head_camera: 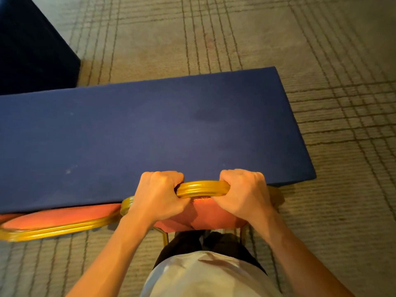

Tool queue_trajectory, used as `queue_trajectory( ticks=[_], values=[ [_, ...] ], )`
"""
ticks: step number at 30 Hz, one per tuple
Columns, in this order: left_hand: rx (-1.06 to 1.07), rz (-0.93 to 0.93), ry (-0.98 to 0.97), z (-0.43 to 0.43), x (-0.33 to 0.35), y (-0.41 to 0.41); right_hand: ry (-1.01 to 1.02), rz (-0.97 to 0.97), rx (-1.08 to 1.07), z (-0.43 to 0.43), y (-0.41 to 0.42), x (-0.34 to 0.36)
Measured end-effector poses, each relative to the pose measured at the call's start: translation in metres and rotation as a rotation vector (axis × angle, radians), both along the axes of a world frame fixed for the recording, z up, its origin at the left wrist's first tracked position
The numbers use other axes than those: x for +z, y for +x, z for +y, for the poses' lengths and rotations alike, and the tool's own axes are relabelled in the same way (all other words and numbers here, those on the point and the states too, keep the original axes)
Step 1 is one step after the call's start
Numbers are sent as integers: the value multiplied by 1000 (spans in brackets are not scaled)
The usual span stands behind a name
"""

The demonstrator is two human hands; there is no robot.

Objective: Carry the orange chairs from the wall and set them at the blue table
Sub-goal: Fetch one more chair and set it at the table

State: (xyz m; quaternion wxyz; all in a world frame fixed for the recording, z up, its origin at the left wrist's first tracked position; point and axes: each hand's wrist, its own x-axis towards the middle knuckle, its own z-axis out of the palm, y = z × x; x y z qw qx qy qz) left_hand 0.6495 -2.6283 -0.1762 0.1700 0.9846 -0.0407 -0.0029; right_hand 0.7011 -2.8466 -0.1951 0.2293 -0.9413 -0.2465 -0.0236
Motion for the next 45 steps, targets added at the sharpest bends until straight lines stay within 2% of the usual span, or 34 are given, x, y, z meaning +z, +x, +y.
queue_trajectory(
  ticks=[5,10,28,31,36,42,45],
  values=[
    [64,-4,14,14,-24,2,-24,-29,105,15,18,-17],
    [85,-54,-25,15,-28,19,-97,-29,87,24,41,-14],
    [44,-193,-28,5,-50,9,47,-100,218,3,29,-40],
    [60,-156,-19,-1,-57,14,16,-34,189,0,32,-45],
    [61,-111,-4,-4,-71,0,-181,185,239,-1,22,-51],
    [28,-54,-29,-11,-76,-21,-137,271,243,-12,0,-56],
    [-3,98,-87,-13,-78,-34,-160,371,289,-13,-13,-55]
  ],
)
